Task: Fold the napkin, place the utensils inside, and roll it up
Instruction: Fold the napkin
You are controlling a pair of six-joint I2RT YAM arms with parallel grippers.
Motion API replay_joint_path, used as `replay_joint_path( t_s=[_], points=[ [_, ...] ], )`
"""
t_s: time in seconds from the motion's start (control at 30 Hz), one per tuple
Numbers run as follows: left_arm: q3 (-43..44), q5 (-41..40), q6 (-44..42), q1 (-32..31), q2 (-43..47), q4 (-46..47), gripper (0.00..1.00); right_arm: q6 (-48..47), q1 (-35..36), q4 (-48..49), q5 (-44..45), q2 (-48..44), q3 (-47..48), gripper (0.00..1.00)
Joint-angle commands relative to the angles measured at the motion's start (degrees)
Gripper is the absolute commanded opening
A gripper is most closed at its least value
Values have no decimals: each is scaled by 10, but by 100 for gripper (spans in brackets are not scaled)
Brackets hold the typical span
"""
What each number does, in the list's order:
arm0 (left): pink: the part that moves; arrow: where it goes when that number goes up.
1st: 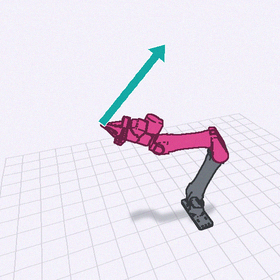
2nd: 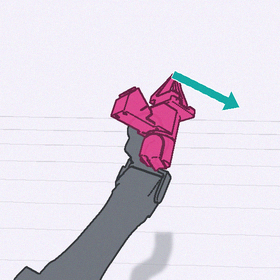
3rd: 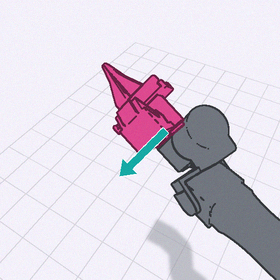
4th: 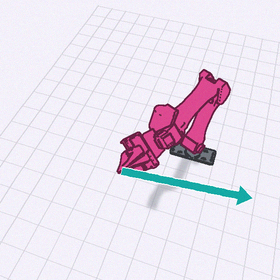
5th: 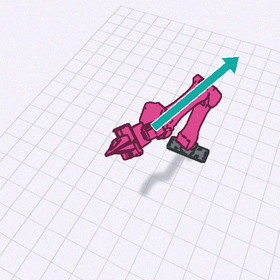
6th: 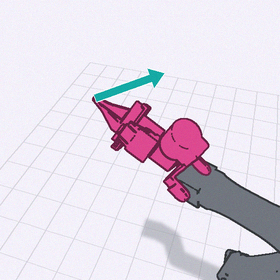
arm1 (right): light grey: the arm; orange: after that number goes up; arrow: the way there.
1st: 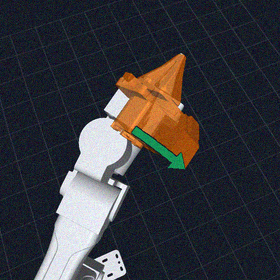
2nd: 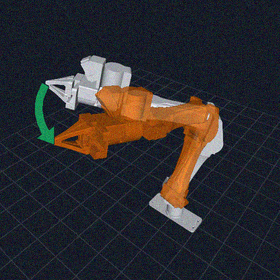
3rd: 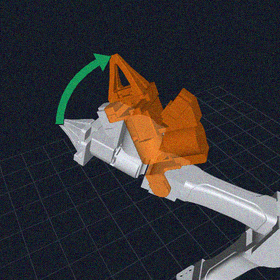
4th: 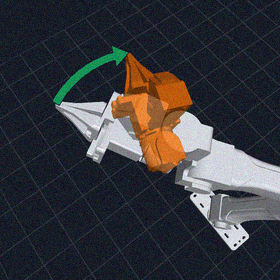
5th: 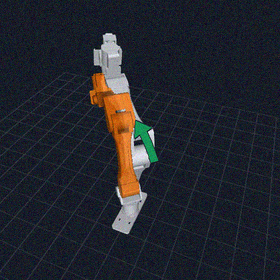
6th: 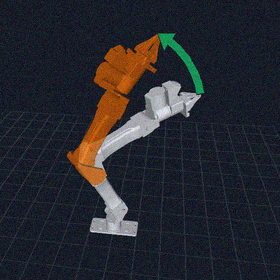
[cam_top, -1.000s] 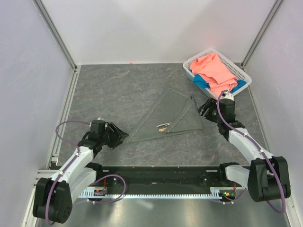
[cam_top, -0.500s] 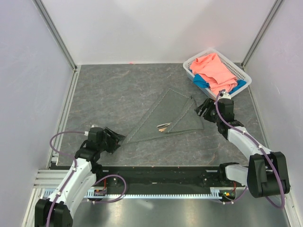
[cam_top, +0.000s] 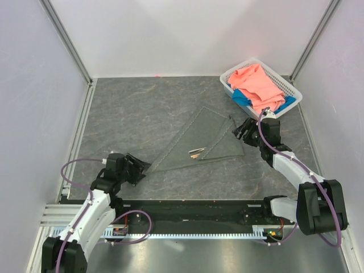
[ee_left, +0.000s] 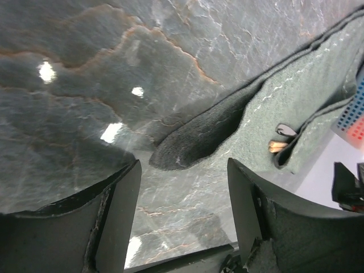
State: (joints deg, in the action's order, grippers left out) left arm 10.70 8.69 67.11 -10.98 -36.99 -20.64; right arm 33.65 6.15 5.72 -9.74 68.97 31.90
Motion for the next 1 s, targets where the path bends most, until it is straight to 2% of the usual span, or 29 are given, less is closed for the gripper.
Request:
replay_joint_path(
  t_s=[0.0, 0.23, 0.77, 0.87, 0.97],
  points=[
    [-22, 13, 25, 1, -19, 34, 68, 0, 0, 23, -12, 5, 2, 72],
    [-37, 17, 23, 1, -18, 58, 56, 3, -1, 23, -12, 6, -2, 72],
    [-38, 4, -2, 1, -44, 71, 41, 1, -1, 25, -17, 14, -2, 72],
    [-34, -4, -10, 1, -49, 73, 36, 0, -1, 25, -19, 15, -3, 72],
    [-31, -7, -22, 1, -58, 83, 25, -2, 0, 25, -19, 15, -3, 72]
  ],
)
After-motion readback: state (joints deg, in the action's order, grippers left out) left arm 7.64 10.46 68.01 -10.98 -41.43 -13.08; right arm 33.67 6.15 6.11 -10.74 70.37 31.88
